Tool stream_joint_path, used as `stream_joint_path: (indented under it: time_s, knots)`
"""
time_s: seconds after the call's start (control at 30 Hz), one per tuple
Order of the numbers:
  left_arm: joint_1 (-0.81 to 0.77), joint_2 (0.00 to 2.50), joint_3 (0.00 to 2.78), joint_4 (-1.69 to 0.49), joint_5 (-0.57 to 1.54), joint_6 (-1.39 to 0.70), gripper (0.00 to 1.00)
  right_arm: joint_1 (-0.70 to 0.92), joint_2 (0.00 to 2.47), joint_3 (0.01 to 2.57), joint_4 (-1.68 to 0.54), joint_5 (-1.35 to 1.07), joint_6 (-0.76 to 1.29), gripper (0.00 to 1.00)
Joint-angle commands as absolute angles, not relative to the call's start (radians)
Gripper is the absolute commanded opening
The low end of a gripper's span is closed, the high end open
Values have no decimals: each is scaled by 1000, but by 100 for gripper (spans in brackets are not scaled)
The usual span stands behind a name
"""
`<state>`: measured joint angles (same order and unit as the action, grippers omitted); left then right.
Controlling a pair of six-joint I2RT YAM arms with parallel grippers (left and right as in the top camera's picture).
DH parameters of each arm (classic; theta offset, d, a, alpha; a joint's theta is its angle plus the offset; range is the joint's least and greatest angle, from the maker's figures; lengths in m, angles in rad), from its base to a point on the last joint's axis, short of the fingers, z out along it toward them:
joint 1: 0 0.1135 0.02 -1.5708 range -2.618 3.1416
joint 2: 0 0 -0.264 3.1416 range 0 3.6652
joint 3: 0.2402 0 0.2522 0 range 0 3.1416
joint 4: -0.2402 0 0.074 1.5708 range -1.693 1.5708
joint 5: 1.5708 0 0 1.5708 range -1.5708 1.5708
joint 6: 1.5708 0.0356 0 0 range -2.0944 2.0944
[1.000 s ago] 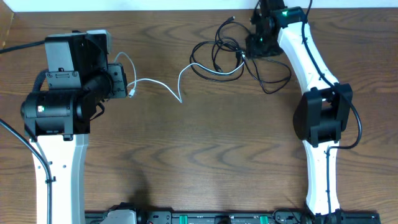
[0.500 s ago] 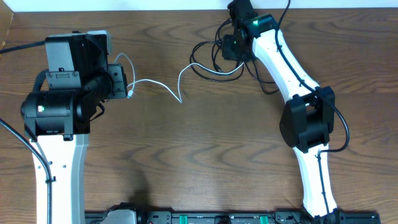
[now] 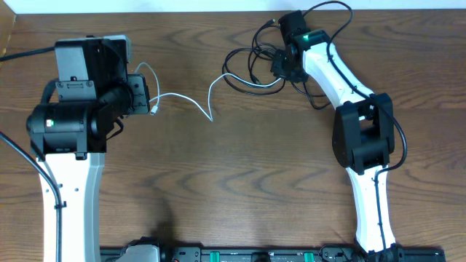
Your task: Untangle cables
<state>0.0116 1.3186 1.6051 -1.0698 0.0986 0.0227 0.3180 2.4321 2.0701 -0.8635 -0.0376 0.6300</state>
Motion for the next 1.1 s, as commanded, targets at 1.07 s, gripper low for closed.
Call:
stream_joint_path:
  time_s: [1.07]
  knots:
    - [17, 1326, 1621, -1069, 86, 14, 8, 336, 2302, 1988, -963, -236, -63, 1]
